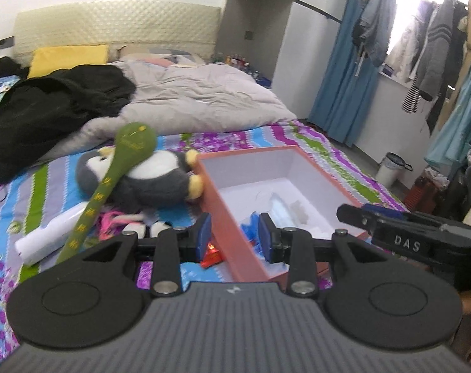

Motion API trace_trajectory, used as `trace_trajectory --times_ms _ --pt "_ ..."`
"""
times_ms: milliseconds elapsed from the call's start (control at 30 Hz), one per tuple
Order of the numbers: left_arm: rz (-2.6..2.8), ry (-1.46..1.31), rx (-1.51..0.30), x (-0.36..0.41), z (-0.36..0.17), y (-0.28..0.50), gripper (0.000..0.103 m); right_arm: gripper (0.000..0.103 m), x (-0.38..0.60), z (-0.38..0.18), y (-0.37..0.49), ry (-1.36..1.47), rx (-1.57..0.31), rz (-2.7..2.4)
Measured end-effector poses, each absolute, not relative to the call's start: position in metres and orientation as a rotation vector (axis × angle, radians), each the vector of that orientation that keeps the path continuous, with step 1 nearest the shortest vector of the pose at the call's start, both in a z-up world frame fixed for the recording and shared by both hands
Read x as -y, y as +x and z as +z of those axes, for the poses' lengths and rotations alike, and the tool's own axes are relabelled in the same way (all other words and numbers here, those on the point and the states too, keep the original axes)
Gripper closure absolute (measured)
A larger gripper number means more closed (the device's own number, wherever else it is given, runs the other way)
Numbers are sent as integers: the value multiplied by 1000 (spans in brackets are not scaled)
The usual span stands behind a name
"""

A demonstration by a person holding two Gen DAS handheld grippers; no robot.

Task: Organize soft objects
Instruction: 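Withdraw both tools from the box toward the panda plush and red wrapper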

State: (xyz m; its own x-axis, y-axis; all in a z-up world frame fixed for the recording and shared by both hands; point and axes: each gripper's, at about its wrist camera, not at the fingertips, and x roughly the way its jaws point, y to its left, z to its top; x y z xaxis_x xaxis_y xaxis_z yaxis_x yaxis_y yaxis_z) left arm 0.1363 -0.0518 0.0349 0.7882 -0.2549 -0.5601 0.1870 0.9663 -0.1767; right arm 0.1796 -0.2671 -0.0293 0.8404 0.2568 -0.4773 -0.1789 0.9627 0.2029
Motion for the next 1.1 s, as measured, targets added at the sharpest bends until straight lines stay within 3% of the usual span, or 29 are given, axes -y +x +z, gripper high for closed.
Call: trace_trajectory --times_ms 667,1100 --pt "-91 -168 -654 -23 -43 77 65 57 186 -82 138 97 -575 385" --pt "13 -264 -707 -74 -95 80 65 57 143 -119 146 37 -669 442"
